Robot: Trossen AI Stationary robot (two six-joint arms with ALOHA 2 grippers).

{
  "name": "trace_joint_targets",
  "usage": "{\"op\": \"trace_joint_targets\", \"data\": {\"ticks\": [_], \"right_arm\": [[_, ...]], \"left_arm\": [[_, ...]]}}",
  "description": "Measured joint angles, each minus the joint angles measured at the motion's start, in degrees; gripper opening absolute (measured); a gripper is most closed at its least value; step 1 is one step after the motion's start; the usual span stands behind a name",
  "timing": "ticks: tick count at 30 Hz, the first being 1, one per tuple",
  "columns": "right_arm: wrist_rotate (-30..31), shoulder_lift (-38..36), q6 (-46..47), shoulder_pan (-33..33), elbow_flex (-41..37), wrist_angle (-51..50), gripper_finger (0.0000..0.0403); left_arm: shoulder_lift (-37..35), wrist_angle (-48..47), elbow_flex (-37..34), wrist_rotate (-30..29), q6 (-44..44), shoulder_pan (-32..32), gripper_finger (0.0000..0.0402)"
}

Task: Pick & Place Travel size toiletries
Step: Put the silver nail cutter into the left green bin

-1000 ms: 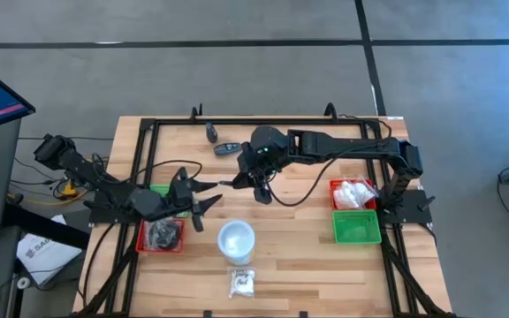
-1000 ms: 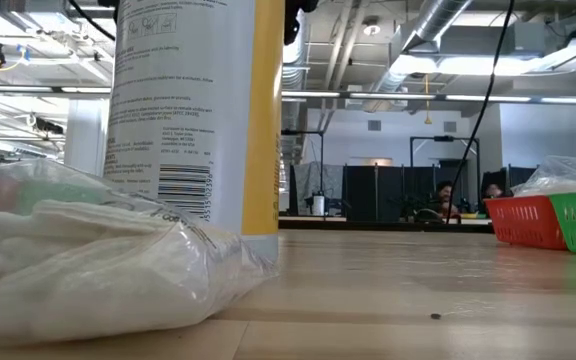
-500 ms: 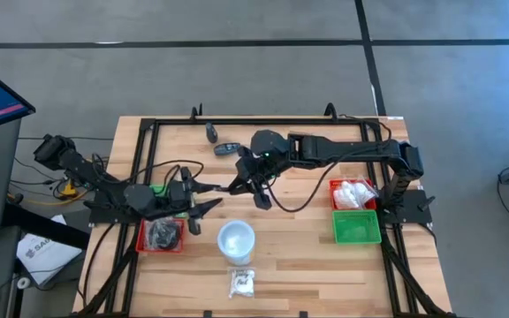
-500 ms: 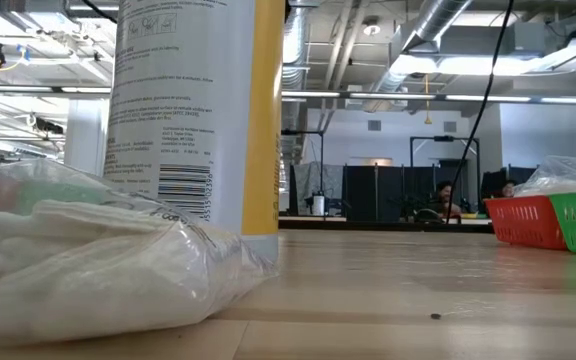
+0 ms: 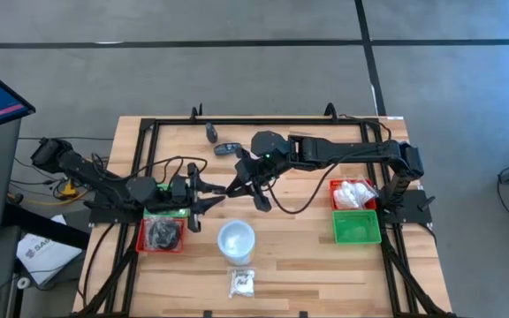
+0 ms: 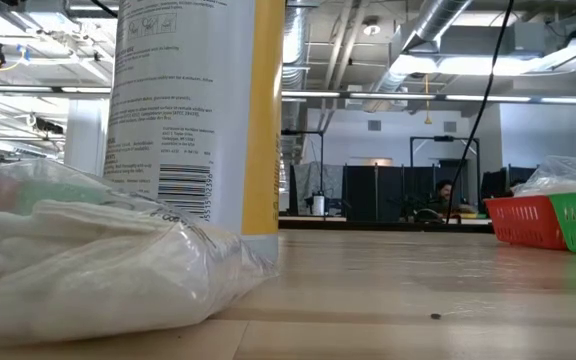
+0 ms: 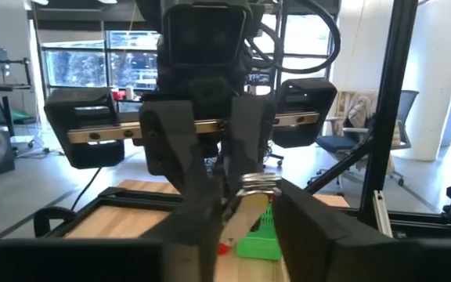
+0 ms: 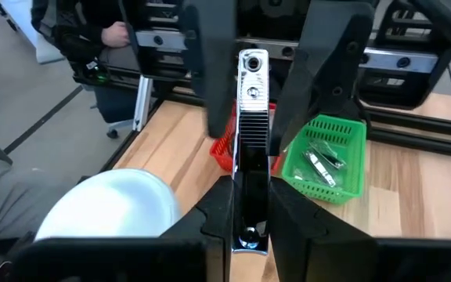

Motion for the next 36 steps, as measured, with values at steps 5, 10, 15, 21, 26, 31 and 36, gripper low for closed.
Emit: {"op": "trace_joint_targets", "data": {"ticks": [5,10,15,21,26,31,36], "right_arm": [[-0.36,0.0,0.13,0.0,0.0,-0.31,0.0048],[-0.16,0.0,-0.16,-0.13,0.0,-0.26,0.006],[-0.12,0.0,-0.62,-0.37,0.0,-1.6,0.0083],[0.25,-0.02,-0.66,-0.99,0.02,-5.42,0.0102],[0.42,-0.02,-0.59,-1.6,0.02,-7.72,0.0113],[0.25,-0.02,0.33,-1.84,0.02,-10.73,0.0118],[0.25,-0.02,0.52,-1.64,0.02,-12.64,0.0118]], "left_arm": [[0.0,-0.09,0.0,-0.36,0.95,0.04,0.0035],[0.0,-0.12,0.0,-1.52,0.06,0.02,0.0035],[-0.11,-0.78,0.0,-1.89,-1.25,-0.41,0.0035],[-1.9,-6.27,0.0,-3.67,-3.29,-1.79,0.0035],[-5.37,-13.66,-0.02,-5.05,-6.11,-2.1,0.0035],[-10.66,-25.35,-0.02,-5.15,-12.56,-2.16,0.0035],[-15.52,-39.77,-0.02,-5.19,-21.83,-2.14,0.0035]]}}
